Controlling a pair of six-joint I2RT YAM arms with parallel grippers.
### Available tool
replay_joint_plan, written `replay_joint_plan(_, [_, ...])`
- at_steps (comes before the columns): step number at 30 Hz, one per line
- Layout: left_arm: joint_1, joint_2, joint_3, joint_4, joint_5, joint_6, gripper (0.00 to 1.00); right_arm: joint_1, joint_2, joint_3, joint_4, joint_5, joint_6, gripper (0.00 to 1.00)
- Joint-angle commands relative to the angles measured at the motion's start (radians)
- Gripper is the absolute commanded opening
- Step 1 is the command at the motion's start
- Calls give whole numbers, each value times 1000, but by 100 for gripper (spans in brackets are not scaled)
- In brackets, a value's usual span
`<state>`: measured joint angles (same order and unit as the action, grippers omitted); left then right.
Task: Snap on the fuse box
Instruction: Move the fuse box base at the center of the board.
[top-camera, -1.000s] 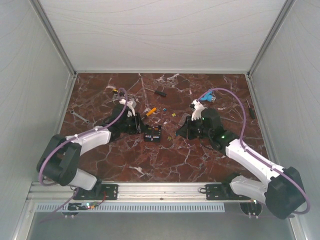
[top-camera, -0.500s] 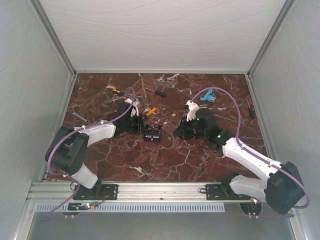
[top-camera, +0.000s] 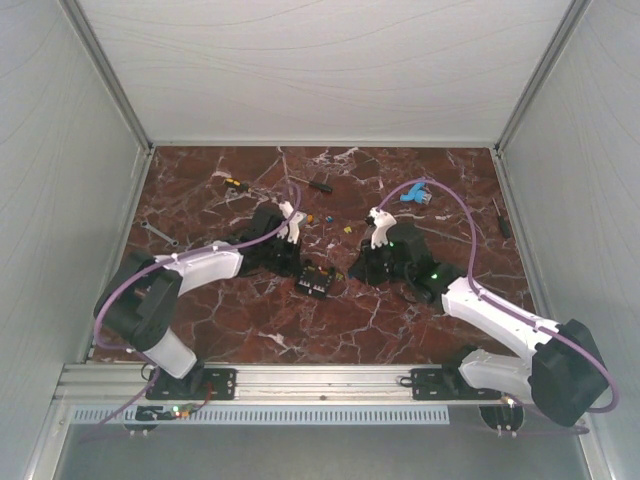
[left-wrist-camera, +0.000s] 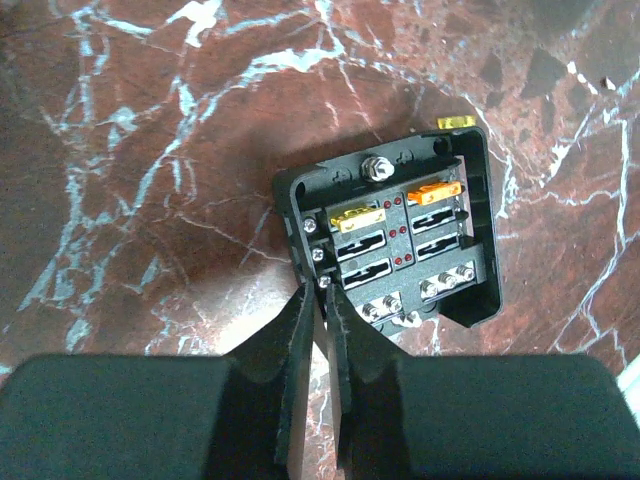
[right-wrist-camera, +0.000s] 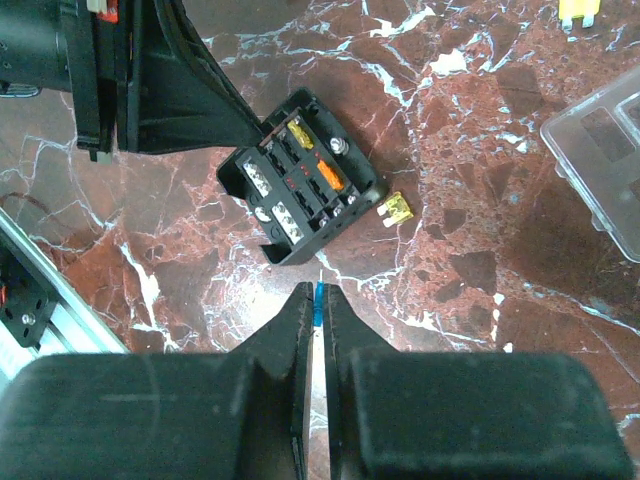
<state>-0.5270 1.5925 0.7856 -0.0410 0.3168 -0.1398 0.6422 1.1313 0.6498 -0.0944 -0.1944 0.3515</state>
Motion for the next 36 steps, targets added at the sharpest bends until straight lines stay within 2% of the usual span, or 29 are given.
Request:
replay_joint_plan(1, [-24, 11, 61, -36, 24, 89, 10, 17, -16, -9, 11, 36, -27, 0])
replay_joint_plan(7, [-63, 38, 91, -26, 26, 146, 21, 21, -24, -19, 9, 48, -31, 0])
replay_joint_plan(11, [-62, 39, 108, -18, -90, 133, 25, 38, -22, -18, 4, 88, -40, 0])
replay_joint_plan(17, [-64, -95, 33, 15, -188, 13, 53, 59, -20, -15, -3, 119, -51, 0])
replay_joint_plan(22, [-72, -175, -60, 47, -126, -119, 63, 84, -13, -11, 2, 138, -68, 0])
replay_joint_plan(31, [-77, -184, -128, 53, -124, -176, 65, 133, 49, 22, -10, 187, -95, 0])
replay_joint_plan(36, [-71, -145, -118, 28, -183, -187, 65, 171, 80, 46, -18, 195, -119, 0])
